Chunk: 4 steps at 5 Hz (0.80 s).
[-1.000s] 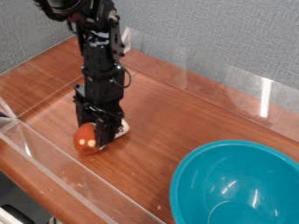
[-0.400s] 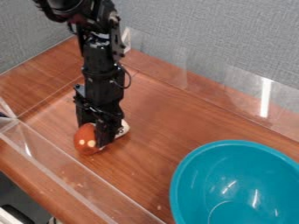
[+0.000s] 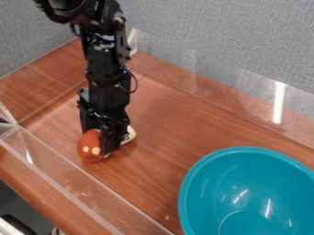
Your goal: Put the mushroom in the blue bowl
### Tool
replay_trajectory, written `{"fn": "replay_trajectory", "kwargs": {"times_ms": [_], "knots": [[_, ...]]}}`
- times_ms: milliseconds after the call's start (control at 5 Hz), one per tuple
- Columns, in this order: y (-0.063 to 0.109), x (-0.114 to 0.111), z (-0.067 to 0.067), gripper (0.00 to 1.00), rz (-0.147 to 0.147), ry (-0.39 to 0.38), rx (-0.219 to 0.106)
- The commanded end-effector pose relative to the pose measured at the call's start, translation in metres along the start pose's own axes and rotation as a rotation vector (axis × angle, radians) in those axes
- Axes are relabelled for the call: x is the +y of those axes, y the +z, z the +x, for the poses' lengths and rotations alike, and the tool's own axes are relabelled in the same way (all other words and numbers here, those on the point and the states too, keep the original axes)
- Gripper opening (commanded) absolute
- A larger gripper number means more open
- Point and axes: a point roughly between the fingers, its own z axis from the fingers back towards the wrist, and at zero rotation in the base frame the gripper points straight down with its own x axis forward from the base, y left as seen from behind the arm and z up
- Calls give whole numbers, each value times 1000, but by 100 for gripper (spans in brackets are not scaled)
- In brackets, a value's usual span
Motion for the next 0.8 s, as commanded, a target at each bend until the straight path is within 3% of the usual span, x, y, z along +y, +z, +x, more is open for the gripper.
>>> {"fn": "replay_trajectory", "kwargs": {"times_ms": [0, 600], "knots": [[13, -2, 2, 0, 25, -16, -36], [18, -2, 1, 0, 36, -31, -36]]}}
